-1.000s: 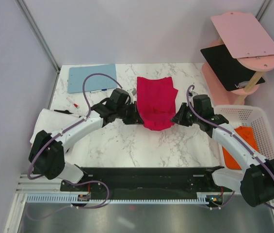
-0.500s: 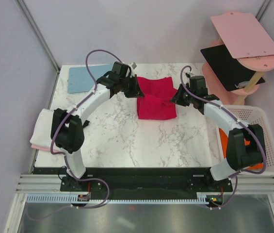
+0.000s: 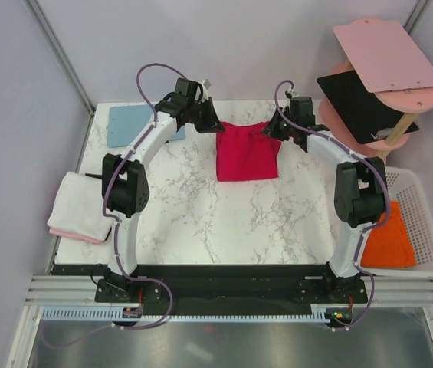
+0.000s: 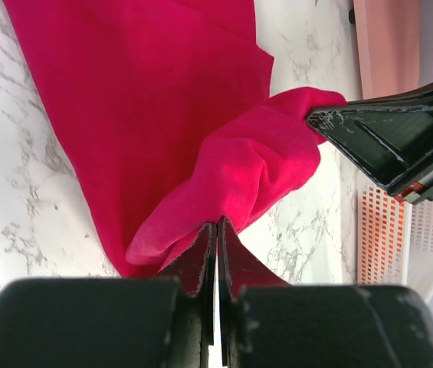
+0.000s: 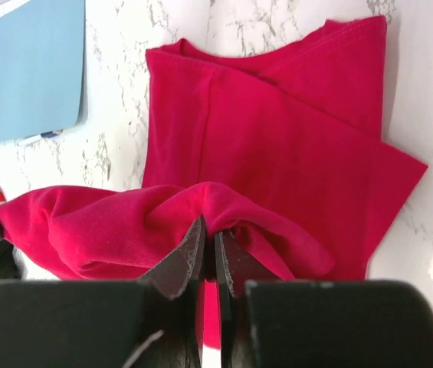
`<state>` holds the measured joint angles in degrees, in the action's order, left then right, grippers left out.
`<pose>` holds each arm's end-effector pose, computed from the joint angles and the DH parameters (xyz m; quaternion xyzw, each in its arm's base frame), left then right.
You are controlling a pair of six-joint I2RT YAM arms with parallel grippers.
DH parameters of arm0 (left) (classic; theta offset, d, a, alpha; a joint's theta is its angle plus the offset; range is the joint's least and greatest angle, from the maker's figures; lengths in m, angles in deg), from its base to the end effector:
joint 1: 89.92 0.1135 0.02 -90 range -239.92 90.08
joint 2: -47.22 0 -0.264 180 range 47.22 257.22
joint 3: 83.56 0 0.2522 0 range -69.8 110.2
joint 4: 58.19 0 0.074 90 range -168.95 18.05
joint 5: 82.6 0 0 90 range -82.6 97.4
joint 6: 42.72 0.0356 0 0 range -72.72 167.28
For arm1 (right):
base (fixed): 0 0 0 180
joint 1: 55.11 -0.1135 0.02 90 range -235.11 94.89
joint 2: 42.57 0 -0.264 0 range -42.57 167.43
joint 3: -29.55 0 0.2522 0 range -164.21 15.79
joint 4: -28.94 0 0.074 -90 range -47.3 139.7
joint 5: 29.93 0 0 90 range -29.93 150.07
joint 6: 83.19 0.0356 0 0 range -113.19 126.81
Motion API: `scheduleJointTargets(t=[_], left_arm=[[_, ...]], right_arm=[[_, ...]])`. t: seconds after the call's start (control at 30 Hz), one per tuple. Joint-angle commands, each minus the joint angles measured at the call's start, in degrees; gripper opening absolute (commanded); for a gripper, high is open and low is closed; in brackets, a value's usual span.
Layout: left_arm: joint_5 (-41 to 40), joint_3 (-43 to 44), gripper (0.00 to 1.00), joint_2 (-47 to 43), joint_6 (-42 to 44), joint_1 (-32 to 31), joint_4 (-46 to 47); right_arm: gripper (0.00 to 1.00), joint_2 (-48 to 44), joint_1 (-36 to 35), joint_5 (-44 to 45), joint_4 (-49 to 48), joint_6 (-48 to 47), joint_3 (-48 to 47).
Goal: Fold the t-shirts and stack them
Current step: Fold the long partially folded tshirt into a neat square
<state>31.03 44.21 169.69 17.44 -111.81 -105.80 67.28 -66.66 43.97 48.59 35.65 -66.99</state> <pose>0.4509 -0.1966 0.2878 0.0205 0.8988 -0.3411 0.2744 0.4349 0.0989 0.2449 0.0647 0.8702 0.2787 0.4012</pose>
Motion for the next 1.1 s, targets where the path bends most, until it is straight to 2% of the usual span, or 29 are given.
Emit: scheduleJointTargets(t=[0.0,0.1,0.2,0.23,0.33,0.43,0.47,0.5,0.53,0.57,0.63,0.67,0.7,0.9,1.03,1.07], left_arm=[[5.18,9.0,0.06,5.83,1.64,2.37,-0.43],[7.99,14.37,0.13,10.93,1.02,3.78,-0.43],[10.46,18.59,0.32,15.41,0.32,4.92,-0.34],[11.07,19.31,0.47,16.12,0.23,5.36,-0.26],[11.08,19.84,0.61,16.57,0.49,5.98,-0.08],[10.55,17.04,0.64,14.04,1.54,6.07,0.01],[10.55,15.64,0.64,12.97,1.63,6.07,0.09],[10.81,12.23,0.64,11.83,2.07,5.98,0.7],[10.99,10.19,0.64,9.04,2.16,5.98,1.15],[10.9,7.91,0.64,7.62,2.25,5.89,1.59],[10.9,-0.08,0.64,4.19,2.77,5.37,4.74],[10.64,-2.63,0.64,1.13,2.78,5.02,5.62],[10.55,-7.53,0.64,-0.12,2.86,4.84,7.55],[8.54,-22.68,0.63,-7.59,2.95,2.82,11.34],[3.8,-30.5,0.61,-12.34,4.53,1.68,11.78],[2.65,-33.57,0.61,-13.65,5.14,1.67,11.7]], right_arm=[[0.12,3.79,0.74,0.98,-3.08,0.07,-6.42],[0.12,8.09,1.0,1.59,-2.9,0.6,-9.41],[0.12,11.43,1.0,3.87,-2.64,1.13,-11.96],[0.12,12.23,1.18,4.92,-2.64,1.39,-13.36],[0.15,15.13,1.36,8.44,-3.17,2.97,-15.99],[0.32,16.37,1.36,11.61,-5.44,5.08,-16.8],[0.4,16.54,1.44,11.96,-5.45,5.09,-17.06],[0.53,16.2,1.44,12.14,-7.19,5.0,-17.23],[0.6,15.76,1.36,12.49,-7.47,4.82,-16.8],[0.72,14.88,1.36,12.93,-8.26,4.47,-16.01],[0.85,10.85,1.27,14.33,-10.19,3.68,-11.38],[0.96,9.27,1.18,14.77,-11.76,3.51,-9.43],[0.98,6.03,1.27,15.13,-12.48,3.24,-7.59],[0.98,-2.6,0.83,11.45,-12.13,2.19,4.36],[0.93,-6.48,-1.45,9.86,-11.87,-0.35,9.65],[0.88,-7.27,-2.07,11.95,-11.52,-2.63,10.18]])
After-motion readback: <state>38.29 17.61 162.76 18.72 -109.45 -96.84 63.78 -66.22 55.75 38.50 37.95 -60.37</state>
